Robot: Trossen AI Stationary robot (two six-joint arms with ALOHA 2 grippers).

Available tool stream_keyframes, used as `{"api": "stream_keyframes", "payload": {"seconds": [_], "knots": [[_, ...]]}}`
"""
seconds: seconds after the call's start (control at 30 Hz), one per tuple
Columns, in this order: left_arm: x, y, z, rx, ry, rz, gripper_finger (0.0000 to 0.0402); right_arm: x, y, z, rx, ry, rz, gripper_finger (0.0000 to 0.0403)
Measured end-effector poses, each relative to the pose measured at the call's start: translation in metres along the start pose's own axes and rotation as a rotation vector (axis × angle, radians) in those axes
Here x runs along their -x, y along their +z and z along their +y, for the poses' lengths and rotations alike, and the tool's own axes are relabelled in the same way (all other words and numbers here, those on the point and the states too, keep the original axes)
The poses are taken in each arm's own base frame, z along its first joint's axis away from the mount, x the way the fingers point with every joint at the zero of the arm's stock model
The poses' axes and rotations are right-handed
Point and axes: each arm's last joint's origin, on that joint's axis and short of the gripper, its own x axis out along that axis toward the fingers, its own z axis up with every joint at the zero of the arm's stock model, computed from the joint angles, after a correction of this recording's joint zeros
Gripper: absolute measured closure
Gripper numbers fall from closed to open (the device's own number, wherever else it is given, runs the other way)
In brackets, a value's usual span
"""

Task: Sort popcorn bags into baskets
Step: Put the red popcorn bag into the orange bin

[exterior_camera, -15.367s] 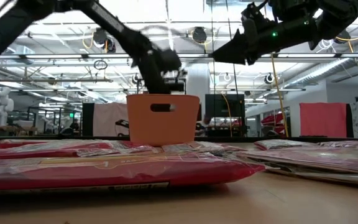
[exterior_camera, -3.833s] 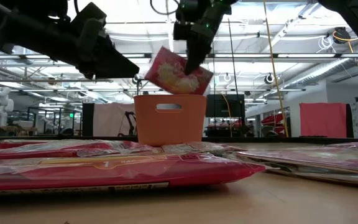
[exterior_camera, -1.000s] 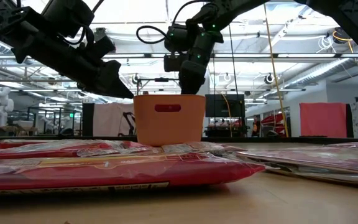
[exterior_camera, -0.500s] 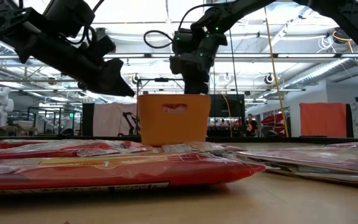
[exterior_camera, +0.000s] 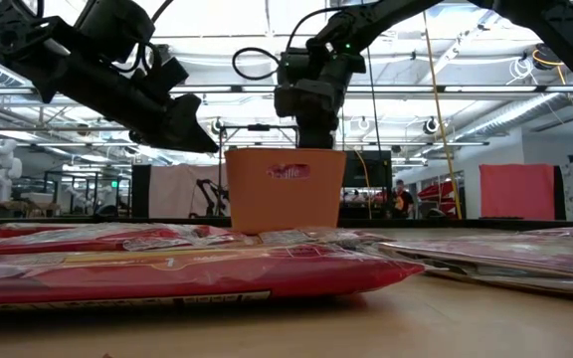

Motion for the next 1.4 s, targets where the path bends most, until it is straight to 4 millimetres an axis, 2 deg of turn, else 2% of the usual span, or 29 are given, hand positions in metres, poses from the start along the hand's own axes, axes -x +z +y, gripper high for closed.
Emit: {"api": "stream_keyframes", "payload": {"seconds": [0.3, 0.53, 0.93, 1.07, 1.23, 1.4], "knots": [[0.000, -0.001, 0.000, -0.004, 0.000, 0.007, 0.0202, 0.001, -0.004, -0.002, 0.127, 0.055, 0.015, 0.0399], [0.000, -0.001, 0.000, -0.003, 0.000, 0.007, 0.0202, 0.001, -0.003, -0.003, 0.153, 0.050, 0.008, 0.0392], [0.000, -0.001, 0.000, 0.002, 0.001, 0.008, 0.0202, 0.002, 0.004, -0.010, 0.176, -0.130, -0.022, 0.0299], [0.000, -0.001, 0.000, 0.000, 0.001, 0.010, 0.0202, 0.002, 0.009, -0.013, 0.198, -0.219, -0.051, 0.0279], [0.000, -0.002, 0.000, -0.002, 0.002, 0.015, 0.0202, 0.002, 0.018, -0.015, 0.189, -0.245, -0.151, 0.0285], [0.000, -0.001, 0.000, -0.005, 0.001, 0.013, 0.0202, -0.019, 0.016, -0.023, 0.121, -0.256, -0.264, 0.0320]]}}
